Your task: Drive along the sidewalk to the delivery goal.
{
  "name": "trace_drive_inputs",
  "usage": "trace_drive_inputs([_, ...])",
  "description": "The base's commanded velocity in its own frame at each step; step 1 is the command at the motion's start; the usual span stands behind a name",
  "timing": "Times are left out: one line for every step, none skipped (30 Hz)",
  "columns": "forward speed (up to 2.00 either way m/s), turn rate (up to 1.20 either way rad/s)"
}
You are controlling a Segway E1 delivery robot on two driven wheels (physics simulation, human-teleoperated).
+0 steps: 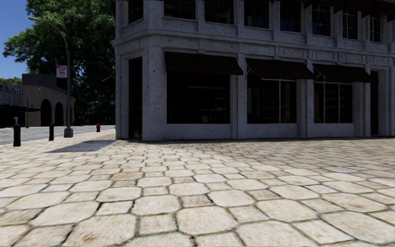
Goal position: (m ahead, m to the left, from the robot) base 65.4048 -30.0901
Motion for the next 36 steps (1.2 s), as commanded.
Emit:
trace_drive_inputs([2.0,0.64])
trace_drive_inputs([2.0,0.64])
trace_drive_inputs([2.0,0.64])
trace_drive_inputs([2.0,0.64])
trace_drive_inputs([2.0,0.64])
trace_drive_inputs([2.0,0.64])
trace_drive_inputs([2.0,0.64])
trace_drive_inputs([2.0,0.64])
trace_drive_inputs([2.0,0.64])
trace_drive_inputs([2.0,0.64])
trace_drive_inputs([2.0,0.64])
trace_drive_inputs([2.0,0.64])
trace_drive_inputs([2.0,0.64])
trace_drive_inputs([2.0,0.64])
trace_drive_inputs([2.0,0.64])
trace_drive_inputs([2.0,0.64])
trace_drive_inputs([2.0,0.64])
trace_drive_inputs([2.0,0.64])
trace_drive_inputs([2.0,0.64])
trace_drive_inputs([2.0,0.63])
trace_drive_inputs([2.0,0.63])
trace_drive_inputs([2.0,0.63])
trace_drive_inputs([2.0,0.62])
trace_drive_inputs([2.0,0.62])
trace_drive_inputs([2.0,0.62])
trace_drive_inputs([2.0,0.62])
trace_drive_inputs([2.0,0.62])
trace_drive_inputs([2.0,0.62])
trace_drive_inputs([2.0,0.62])
trace_drive_inputs([2.0,0.62])
trace_drive_inputs([2.0,0.62])
trace_drive_inputs([2.0,0.62])
trace_drive_inputs([2.0,0.62])
trace_drive_inputs([2.0,0.62])
trace_drive_inputs([2.0,0.62])
trace_drive_inputs([2.0,0.61])
